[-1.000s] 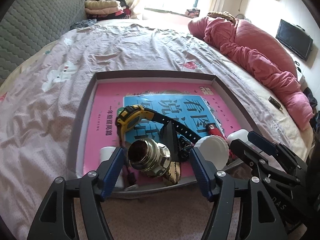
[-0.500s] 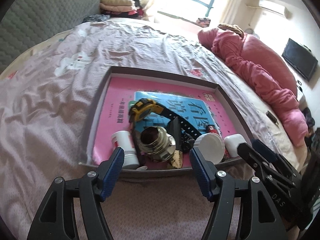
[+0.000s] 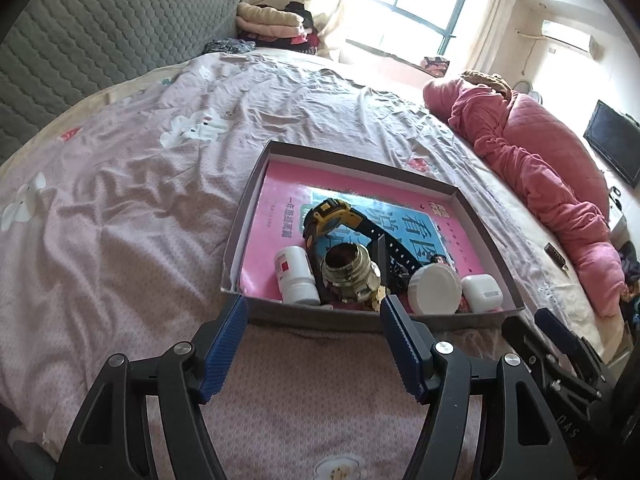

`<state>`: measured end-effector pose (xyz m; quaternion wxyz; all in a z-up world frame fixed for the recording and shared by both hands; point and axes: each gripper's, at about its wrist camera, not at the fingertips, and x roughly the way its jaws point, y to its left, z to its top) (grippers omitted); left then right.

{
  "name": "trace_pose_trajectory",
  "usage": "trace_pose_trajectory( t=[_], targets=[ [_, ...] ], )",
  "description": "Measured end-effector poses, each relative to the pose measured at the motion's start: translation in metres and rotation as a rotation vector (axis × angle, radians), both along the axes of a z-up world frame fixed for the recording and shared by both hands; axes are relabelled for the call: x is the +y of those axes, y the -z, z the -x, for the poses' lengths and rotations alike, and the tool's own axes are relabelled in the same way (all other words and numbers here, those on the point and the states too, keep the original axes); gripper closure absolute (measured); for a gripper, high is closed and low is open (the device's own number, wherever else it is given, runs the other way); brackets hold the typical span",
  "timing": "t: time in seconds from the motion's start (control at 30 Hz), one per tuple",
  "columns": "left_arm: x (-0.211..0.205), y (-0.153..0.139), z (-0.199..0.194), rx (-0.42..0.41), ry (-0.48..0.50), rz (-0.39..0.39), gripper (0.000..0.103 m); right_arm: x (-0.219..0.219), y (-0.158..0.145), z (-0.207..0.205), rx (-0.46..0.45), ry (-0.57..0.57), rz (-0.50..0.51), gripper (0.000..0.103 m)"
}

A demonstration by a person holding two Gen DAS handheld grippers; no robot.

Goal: Organize rigid objects

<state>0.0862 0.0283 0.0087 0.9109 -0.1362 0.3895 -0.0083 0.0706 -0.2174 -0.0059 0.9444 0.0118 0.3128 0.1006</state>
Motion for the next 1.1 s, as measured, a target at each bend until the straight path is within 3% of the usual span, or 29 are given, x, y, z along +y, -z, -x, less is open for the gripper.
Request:
trace_pose_trajectory(
  t=[0.3, 0.63, 1.1],
  targets=[
    [-0.007, -0.003, 0.02, 0.023, 0.018, -0.024, 0.033, 0.005, -0.002, 0.024, 0.01, 0.002, 0.023, 0.029],
    [-0.023, 0.004, 0.042, 0.066, 0.047, -0.103, 0.032, 0.005, -0.001, 0.043, 0.03, 0.01, 0.031, 0.029],
    [-0.038, 0.009, 0.055, 0.066, 0.101, -0.113, 0.032, 0.005, 0.006, 0.05, 0.053, 0.009, 0.037, 0.029]
  ],
)
